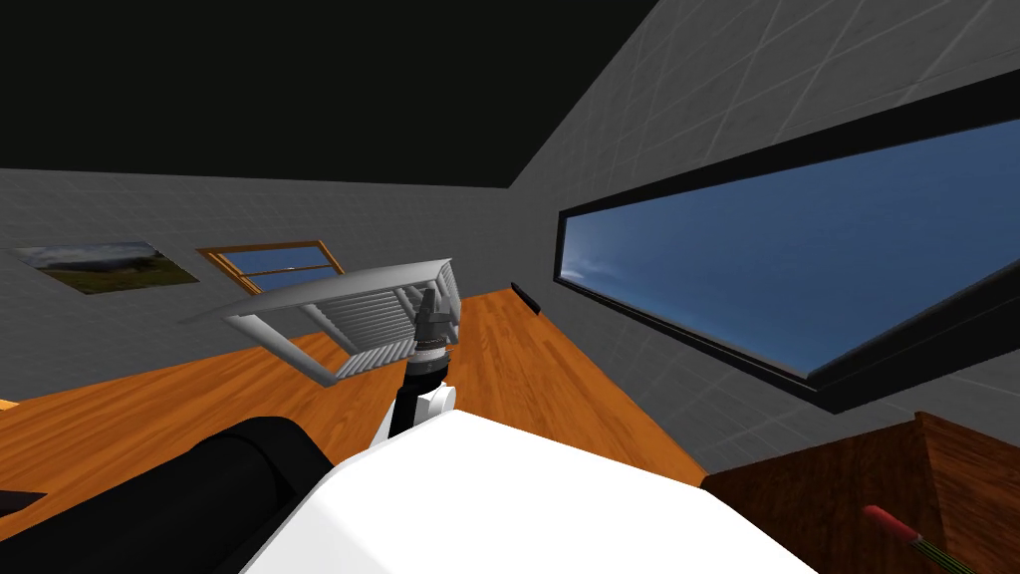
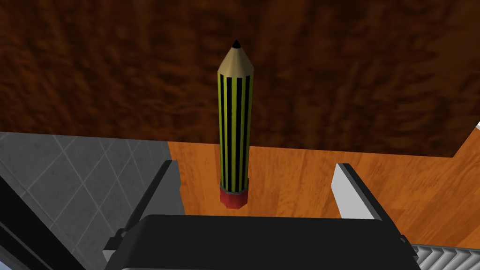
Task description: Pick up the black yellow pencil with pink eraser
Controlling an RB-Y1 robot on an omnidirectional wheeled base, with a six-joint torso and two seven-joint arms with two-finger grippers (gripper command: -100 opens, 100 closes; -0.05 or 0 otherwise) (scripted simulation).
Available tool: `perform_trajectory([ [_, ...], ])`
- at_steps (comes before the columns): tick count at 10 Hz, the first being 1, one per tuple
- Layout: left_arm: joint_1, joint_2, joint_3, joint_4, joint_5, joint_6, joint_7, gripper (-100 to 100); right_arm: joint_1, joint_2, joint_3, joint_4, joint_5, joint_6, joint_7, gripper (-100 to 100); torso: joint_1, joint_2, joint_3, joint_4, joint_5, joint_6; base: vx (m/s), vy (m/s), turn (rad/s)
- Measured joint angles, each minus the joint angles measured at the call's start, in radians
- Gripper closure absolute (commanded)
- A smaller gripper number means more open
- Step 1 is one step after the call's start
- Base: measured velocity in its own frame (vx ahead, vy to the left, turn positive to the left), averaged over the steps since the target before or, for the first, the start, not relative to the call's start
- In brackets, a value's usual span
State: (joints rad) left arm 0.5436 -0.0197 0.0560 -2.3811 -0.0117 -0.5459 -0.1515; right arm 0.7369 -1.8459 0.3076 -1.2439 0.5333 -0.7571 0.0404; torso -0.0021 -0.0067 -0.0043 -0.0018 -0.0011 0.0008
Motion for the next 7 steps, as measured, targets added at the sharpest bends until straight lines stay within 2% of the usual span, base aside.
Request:
perform_trajectory([
  [3,0.0,0.0,0.0,0.0,0.0,0.0,0.0,0,0.011,0.009,0.016,0.006,0.01,-0.007,0.004,-100,0.001,0.004,0.003,0.001,0.0,0.0,0.056,-0.027,0.007],
  [4,0.0,0.0,0.0,0.0,0.0,0.0,0.0,0,0.003,0.017,0.02,0.01,0.024,-0.011,0.0,-100,0.001,0.005,0.003,0.001,0.0,0.0,0.016,-0.005,0.001],
  [5,0.0,0.0,0.0,0.0,0.0,0.0,0.0,0,0.001,0.018,0.02,0.01,0.026,-0.013,-0.001,0,0.002,0.006,0.004,0.002,0.001,0.0,0.0,0.0,0.0],
  [6,0.0,0.0,0.0,0.0,0.0,0.0,0.0,0,0.002,0.018,0.02,0.01,0.026,-0.013,-0.001,-100,0.003,0.008,0.005,0.002,0.001,0.0,0.022,0.001,0.089],
  [7,0.0,0.0,0.0,0.0,0.0,0.0,0.0,0,0.013,0.03,0.024,0.012,0.019,-0.003,0.01,-100,0.003,0.007,0.004,0.002,0.001,0.0,0.034,-0.006,0.086],
])
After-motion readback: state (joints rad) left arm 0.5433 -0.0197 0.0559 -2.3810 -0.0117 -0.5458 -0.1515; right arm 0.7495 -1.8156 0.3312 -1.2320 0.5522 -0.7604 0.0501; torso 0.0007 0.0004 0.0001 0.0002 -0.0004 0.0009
